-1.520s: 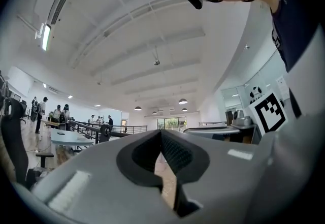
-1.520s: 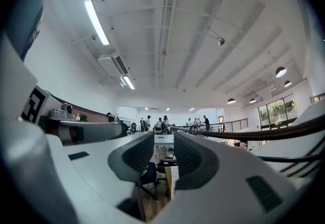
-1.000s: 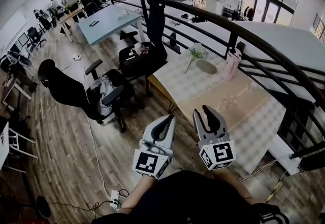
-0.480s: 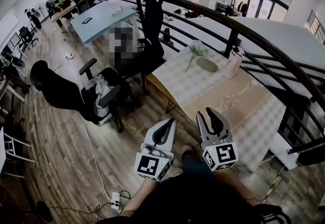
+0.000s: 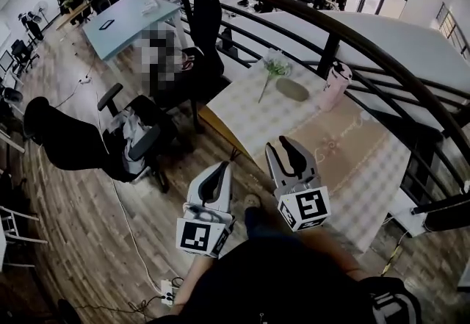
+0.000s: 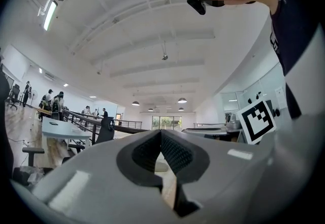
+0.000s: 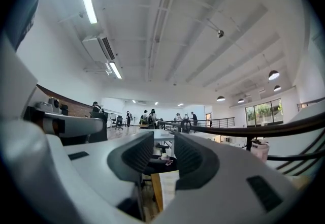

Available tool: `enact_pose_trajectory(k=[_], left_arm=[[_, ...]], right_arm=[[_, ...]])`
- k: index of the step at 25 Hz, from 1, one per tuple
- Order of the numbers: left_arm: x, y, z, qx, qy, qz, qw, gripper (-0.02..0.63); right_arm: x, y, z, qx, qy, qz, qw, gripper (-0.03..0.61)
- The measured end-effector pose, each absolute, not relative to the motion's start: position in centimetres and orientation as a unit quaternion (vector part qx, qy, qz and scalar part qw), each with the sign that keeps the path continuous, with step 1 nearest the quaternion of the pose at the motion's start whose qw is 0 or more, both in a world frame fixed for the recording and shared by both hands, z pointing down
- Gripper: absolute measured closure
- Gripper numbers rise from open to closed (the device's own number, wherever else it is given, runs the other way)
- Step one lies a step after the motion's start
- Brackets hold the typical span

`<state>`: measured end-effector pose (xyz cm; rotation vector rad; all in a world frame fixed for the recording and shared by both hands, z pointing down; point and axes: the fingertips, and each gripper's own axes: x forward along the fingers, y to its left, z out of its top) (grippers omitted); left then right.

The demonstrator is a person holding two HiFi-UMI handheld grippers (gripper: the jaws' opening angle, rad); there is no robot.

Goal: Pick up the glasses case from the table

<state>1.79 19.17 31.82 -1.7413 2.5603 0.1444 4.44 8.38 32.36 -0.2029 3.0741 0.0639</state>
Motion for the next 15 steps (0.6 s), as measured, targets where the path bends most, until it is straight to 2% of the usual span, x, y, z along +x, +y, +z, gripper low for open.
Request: enact_pose_trajectory(k=[8,15], left_arm=[[-6.1,12.0,29.7,-0.593,0.803,0.046,0.045,0.603],[-11.4,6.9,31.2,-0.608,0.793,0.033,0.030,0.603]], right_arm=[[-3.6,1.6,32.0,-0.087,0.996,0.016,0.022,0.487],[-8.7,-3.7,34.3,-0.098,0.995,0.003,0.013,0.479]])
